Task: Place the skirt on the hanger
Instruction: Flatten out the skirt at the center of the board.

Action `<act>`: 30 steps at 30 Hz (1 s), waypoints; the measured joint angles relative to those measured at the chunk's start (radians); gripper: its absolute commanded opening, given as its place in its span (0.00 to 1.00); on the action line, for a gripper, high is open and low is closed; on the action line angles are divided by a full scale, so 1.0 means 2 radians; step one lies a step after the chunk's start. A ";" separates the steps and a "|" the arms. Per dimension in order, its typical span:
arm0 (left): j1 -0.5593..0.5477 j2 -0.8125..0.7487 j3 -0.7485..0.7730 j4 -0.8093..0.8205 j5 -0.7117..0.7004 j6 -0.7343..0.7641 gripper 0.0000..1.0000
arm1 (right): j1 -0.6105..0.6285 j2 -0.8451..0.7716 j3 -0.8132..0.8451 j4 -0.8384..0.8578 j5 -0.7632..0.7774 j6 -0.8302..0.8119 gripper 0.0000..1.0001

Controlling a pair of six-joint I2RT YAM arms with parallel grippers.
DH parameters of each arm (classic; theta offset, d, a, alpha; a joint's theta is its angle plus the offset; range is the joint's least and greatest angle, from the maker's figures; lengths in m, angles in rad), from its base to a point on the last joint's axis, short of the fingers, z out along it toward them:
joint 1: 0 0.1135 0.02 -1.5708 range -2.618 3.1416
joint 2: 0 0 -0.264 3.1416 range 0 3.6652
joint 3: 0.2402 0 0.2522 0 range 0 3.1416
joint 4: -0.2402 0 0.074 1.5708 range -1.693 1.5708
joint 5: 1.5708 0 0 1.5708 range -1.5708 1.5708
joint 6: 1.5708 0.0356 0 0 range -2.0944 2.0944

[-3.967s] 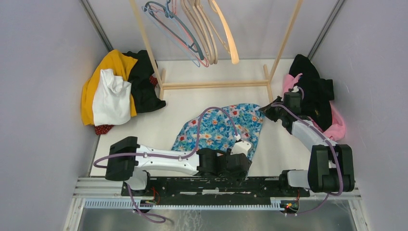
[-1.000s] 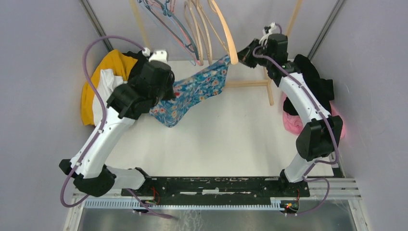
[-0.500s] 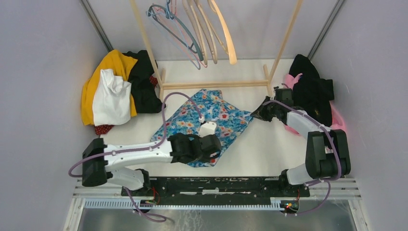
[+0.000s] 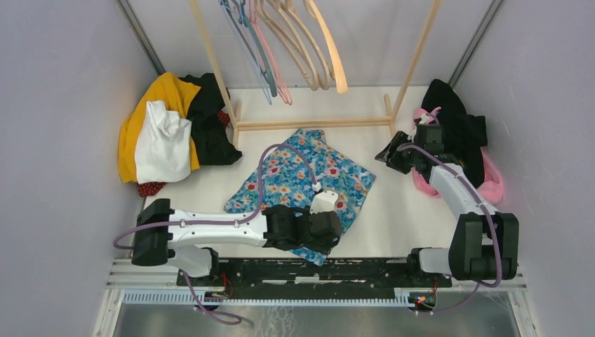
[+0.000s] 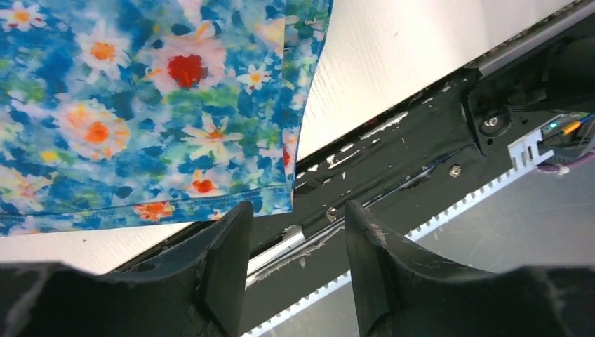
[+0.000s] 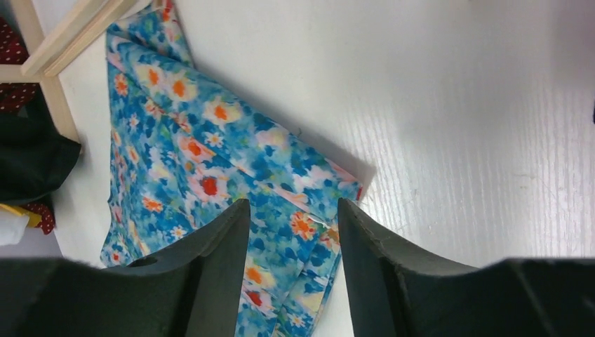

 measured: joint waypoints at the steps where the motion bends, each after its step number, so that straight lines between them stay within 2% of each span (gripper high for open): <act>1: 0.000 -0.006 0.000 0.000 -0.001 -0.001 0.62 | 0.000 -0.005 0.006 -0.004 -0.004 -0.005 0.50; 4: 0.006 -0.021 -0.001 -0.003 -0.011 -0.002 0.62 | 0.000 0.001 0.024 -0.006 -0.021 -0.014 0.42; 7: 0.035 -0.036 -0.027 0.011 -0.013 -0.002 0.58 | 0.006 0.027 0.043 -0.002 -0.035 -0.020 0.38; 12: 0.105 -0.028 -0.098 0.039 -0.014 -0.002 0.54 | 0.032 0.092 0.073 -0.001 -0.041 -0.030 0.35; 14: 0.111 -0.012 -0.104 0.045 -0.015 -0.001 0.52 | 0.049 0.115 0.088 -0.005 -0.041 -0.036 0.33; 17: 0.107 0.023 -0.104 0.079 0.003 -0.001 0.51 | 0.069 0.131 0.097 -0.009 -0.041 -0.044 0.36; 23: 0.060 0.081 -0.101 0.114 0.026 -0.001 0.51 | 0.071 0.094 0.117 -0.072 -0.034 -0.062 0.39; 27: 0.046 0.072 -0.093 0.112 0.033 -0.001 0.51 | 0.071 0.036 0.210 -0.141 -0.037 -0.083 0.41; 30: 0.046 0.035 -0.087 0.093 0.029 -0.001 0.52 | 0.075 -0.006 0.292 -0.161 -0.062 -0.097 0.40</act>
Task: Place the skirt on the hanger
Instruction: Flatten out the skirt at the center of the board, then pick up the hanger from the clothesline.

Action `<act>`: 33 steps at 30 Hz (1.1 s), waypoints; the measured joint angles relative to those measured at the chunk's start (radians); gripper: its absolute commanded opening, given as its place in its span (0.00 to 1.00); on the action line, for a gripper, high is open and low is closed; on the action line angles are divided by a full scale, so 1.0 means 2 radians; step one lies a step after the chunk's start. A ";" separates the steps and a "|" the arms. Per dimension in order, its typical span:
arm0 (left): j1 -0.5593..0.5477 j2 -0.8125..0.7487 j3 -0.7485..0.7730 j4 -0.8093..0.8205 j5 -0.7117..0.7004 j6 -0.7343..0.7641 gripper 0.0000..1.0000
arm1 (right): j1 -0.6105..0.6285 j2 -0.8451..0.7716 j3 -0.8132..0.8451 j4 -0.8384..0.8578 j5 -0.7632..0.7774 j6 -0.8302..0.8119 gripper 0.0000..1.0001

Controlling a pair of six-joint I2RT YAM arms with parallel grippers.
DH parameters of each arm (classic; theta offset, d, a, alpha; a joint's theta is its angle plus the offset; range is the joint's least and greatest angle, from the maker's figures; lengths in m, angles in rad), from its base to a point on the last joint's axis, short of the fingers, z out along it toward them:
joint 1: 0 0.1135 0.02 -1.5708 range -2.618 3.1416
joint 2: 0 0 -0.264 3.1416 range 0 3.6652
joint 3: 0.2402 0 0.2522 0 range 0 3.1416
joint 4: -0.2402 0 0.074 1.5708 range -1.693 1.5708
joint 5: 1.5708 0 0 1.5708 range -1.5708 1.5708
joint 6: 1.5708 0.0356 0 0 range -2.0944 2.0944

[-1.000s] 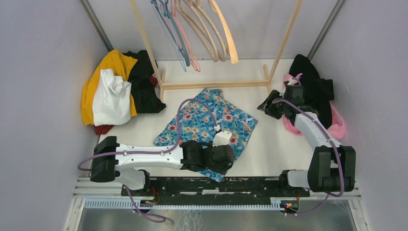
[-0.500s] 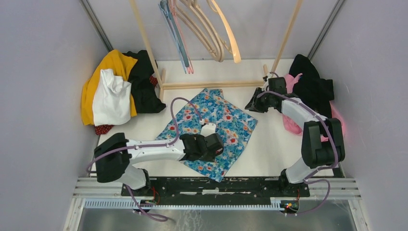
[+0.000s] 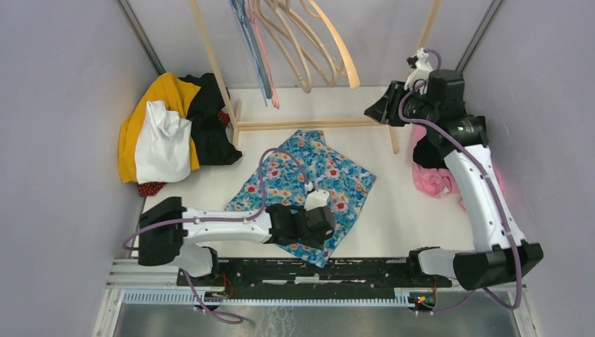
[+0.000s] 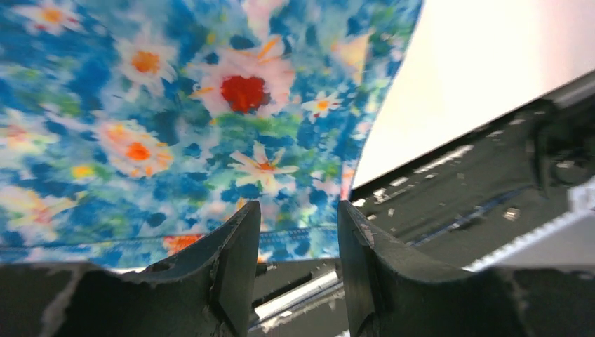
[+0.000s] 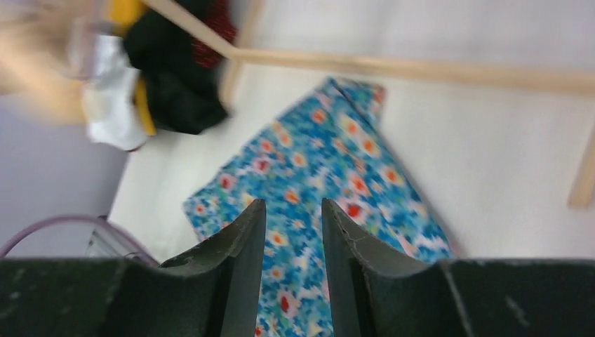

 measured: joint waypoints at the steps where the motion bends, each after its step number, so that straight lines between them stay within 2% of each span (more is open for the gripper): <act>1: 0.000 -0.014 0.003 -0.006 -0.003 0.000 0.53 | 0.006 -0.012 0.028 -0.006 -0.010 -0.005 0.40; 6: 0.000 -0.096 0.035 -0.049 -0.034 0.000 0.54 | 0.060 -0.050 0.111 -0.020 -0.068 -0.011 0.36; 13: 0.000 -0.180 0.047 -0.110 -0.082 -0.001 0.62 | 0.128 -0.058 0.115 -0.008 -0.094 0.011 0.34; 15: 0.001 -0.197 0.044 -0.121 -0.093 -0.002 0.70 | 0.154 -0.048 0.119 0.006 -0.083 0.016 0.33; 16: 0.001 -0.207 0.040 -0.128 -0.099 -0.002 0.85 | 0.167 -0.038 0.127 0.010 -0.077 0.016 0.32; 19: 0.002 -0.230 0.023 -0.144 -0.111 -0.010 1.00 | 0.208 0.014 0.171 0.026 -0.050 0.013 0.31; 26: 0.003 -0.265 -0.018 -0.168 -0.119 -0.024 0.99 | 0.278 0.142 0.290 0.033 0.041 -0.010 0.30; 33: 0.004 -0.289 -0.020 -0.176 -0.133 -0.025 0.99 | 0.305 0.203 0.376 0.034 0.113 -0.030 0.26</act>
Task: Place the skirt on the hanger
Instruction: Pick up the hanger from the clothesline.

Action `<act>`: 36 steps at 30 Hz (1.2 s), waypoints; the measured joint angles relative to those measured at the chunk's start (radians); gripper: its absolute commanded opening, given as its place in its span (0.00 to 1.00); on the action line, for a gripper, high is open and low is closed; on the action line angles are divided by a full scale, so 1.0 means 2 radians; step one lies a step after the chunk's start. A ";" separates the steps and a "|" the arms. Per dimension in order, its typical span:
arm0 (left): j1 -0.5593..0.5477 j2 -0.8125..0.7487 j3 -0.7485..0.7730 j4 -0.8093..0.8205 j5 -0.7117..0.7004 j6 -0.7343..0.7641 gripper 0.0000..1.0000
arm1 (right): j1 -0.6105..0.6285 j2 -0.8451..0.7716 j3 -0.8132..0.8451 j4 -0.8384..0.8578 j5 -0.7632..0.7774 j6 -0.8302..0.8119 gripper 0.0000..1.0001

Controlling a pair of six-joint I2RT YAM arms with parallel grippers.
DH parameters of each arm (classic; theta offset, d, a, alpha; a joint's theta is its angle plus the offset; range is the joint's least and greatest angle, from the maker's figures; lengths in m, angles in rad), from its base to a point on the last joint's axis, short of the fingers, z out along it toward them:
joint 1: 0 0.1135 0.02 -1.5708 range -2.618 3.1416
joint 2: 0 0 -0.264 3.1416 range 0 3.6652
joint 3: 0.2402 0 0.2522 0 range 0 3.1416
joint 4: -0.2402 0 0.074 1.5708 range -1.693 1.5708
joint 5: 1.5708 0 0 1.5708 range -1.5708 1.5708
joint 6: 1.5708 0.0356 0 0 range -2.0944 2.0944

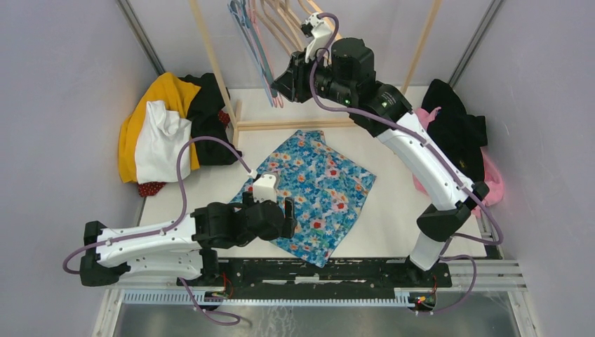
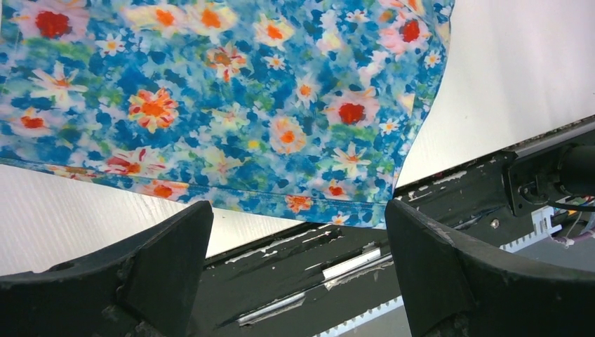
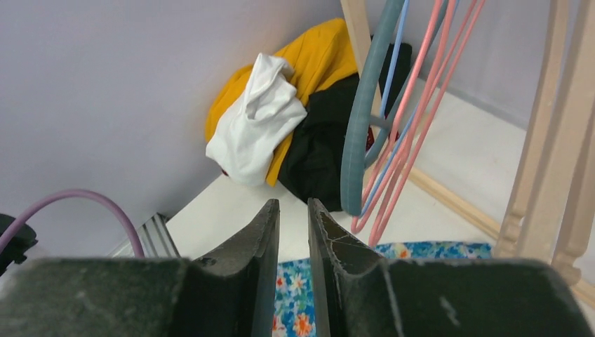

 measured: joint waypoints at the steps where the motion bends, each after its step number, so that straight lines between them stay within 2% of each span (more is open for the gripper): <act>1: 0.000 -0.001 0.000 -0.002 -0.001 0.000 0.99 | 0.003 0.007 0.012 0.002 0.006 -0.003 0.25; 6: 0.000 -0.002 -0.002 -0.005 -0.005 0.000 0.99 | 0.014 0.022 0.034 0.011 0.038 -0.016 0.20; 13: 0.000 -0.002 -0.004 -0.006 -0.005 0.000 0.99 | 0.019 0.025 0.012 0.044 0.114 -0.027 0.14; 17: 0.000 -0.002 -0.004 -0.007 -0.005 -0.001 0.99 | 0.019 0.028 0.008 0.057 0.146 -0.033 0.14; 23: 0.000 -0.002 -0.004 -0.012 -0.005 -0.009 0.99 | 0.018 0.083 0.078 0.062 0.163 -0.041 0.17; 36: 0.000 -0.002 -0.004 -0.032 -0.005 -0.019 0.99 | 0.014 0.138 0.083 0.060 0.200 -0.058 0.20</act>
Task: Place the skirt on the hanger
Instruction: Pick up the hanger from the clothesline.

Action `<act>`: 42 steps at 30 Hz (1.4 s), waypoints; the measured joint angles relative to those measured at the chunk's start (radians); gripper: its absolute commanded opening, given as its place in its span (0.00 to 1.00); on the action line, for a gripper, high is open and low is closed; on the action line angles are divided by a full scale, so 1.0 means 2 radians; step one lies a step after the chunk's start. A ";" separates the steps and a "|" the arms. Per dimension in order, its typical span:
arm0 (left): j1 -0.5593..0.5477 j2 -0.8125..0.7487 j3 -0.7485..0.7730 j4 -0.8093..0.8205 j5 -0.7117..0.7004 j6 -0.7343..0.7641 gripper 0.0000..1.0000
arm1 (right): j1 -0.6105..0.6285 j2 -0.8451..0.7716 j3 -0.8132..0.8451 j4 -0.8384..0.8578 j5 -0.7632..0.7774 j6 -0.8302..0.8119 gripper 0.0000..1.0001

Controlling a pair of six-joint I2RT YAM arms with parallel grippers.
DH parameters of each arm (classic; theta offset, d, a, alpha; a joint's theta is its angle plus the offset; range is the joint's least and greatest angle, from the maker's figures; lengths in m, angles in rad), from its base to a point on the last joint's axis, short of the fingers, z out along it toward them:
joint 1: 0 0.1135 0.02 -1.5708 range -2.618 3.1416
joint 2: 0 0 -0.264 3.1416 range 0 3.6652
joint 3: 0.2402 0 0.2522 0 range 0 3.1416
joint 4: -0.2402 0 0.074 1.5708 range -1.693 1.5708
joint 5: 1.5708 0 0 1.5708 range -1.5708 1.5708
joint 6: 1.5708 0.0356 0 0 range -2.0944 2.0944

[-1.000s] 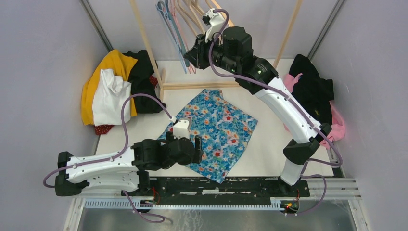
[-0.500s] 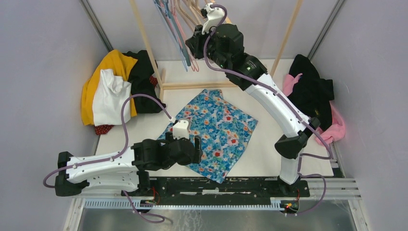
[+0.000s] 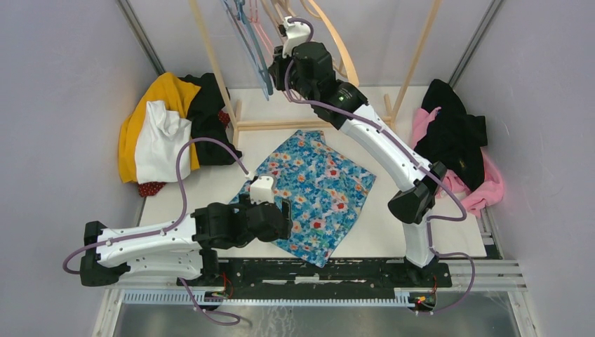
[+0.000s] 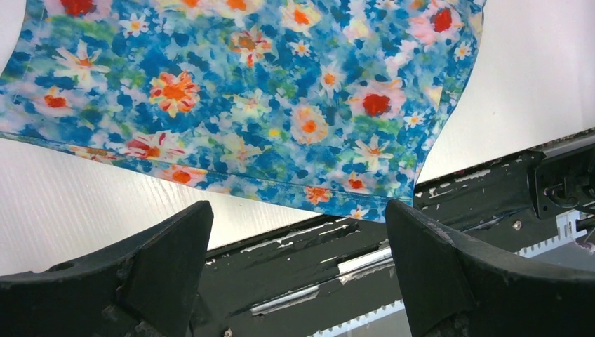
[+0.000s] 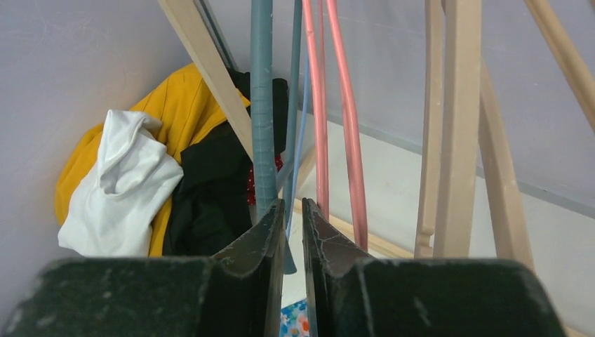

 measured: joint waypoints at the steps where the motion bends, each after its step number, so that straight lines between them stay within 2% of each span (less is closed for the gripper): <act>1: 0.000 0.000 0.000 -0.001 0.000 0.000 0.99 | -0.001 0.000 0.000 0.002 0.001 -0.001 0.21; 9: 0.000 0.017 0.008 -0.007 0.000 -0.002 0.99 | -0.014 -0.029 -0.059 0.021 0.002 -0.003 0.21; 16: 0.000 0.027 0.017 -0.006 0.000 -0.002 0.99 | -0.029 -0.037 -0.063 0.023 -0.004 -0.002 0.23; 20: 0.000 0.027 0.018 -0.007 0.000 -0.002 0.99 | -0.034 -0.039 -0.069 0.028 -0.011 0.001 0.34; 23: 0.000 0.025 0.018 -0.007 0.000 -0.002 0.99 | -0.035 -0.043 -0.085 0.031 -0.013 0.001 0.37; 35: 0.000 0.022 0.018 -0.007 0.000 -0.002 0.99 | -0.036 -0.105 -0.146 0.048 -0.018 -0.004 0.38; 42: 0.000 0.021 0.018 -0.006 0.000 -0.002 0.99 | -0.037 -0.127 -0.153 0.063 -0.018 -0.009 0.38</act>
